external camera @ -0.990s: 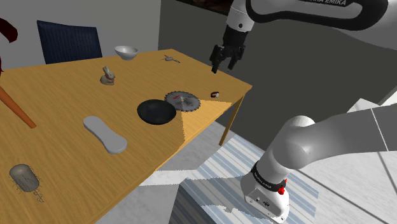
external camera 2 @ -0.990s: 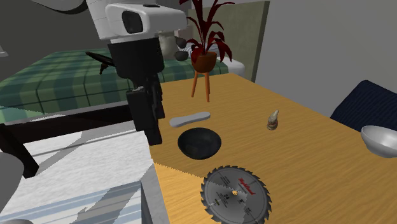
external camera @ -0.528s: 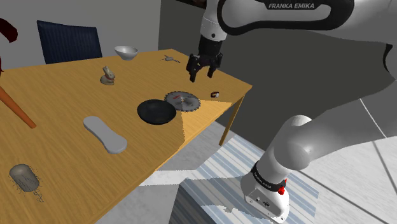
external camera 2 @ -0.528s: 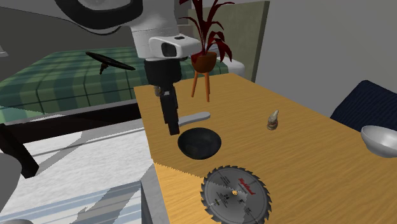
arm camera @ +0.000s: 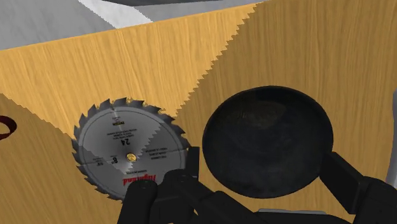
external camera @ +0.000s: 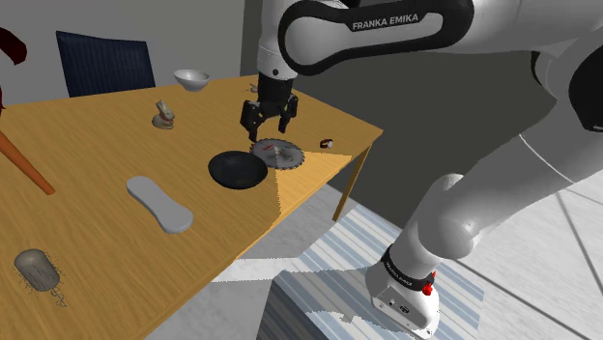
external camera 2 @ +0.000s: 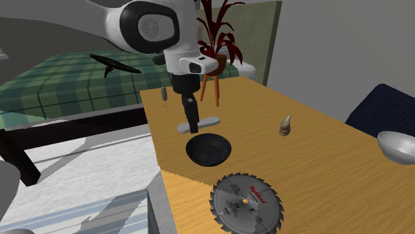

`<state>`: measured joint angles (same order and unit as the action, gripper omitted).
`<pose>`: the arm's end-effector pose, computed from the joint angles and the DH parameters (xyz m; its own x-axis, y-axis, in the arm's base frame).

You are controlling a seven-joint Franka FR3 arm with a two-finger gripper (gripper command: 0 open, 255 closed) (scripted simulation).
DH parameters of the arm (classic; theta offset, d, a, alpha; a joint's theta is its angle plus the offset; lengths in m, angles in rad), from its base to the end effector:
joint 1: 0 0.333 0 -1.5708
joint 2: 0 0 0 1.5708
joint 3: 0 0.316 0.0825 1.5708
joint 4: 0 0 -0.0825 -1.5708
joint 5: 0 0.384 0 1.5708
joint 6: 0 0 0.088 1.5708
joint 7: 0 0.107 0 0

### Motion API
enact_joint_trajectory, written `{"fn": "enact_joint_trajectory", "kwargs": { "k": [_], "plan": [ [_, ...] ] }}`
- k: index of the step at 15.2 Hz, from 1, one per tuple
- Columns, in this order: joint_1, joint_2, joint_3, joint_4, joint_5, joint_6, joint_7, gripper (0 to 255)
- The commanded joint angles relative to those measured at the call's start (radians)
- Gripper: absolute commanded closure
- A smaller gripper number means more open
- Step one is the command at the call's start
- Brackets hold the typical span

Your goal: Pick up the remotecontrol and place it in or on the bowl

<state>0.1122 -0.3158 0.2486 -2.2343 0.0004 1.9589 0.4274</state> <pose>0.4309 0.1703 0.4977 0.9953 -0.0755 0.0599 -0.0789 -0.9953 0.0563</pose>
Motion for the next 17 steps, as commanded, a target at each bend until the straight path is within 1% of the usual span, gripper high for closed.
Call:
{"fn": "enact_joint_trajectory", "kwargs": {
  "k": [1, 5, 10, 17],
  "plan": [
    [0.009, 0.062, 0.024, 0.036, -0.004, 0.021, 0.025, 0],
    [0.031, 0.193, 0.071, 0.114, -0.025, 0.058, 0.081, 0],
    [0.066, 0.365, 0.118, 0.234, -0.072, 0.087, 0.154, 0],
    [0.148, 0.618, 0.15, 0.451, -0.158, 0.086, 0.246, 0]
  ]
}}
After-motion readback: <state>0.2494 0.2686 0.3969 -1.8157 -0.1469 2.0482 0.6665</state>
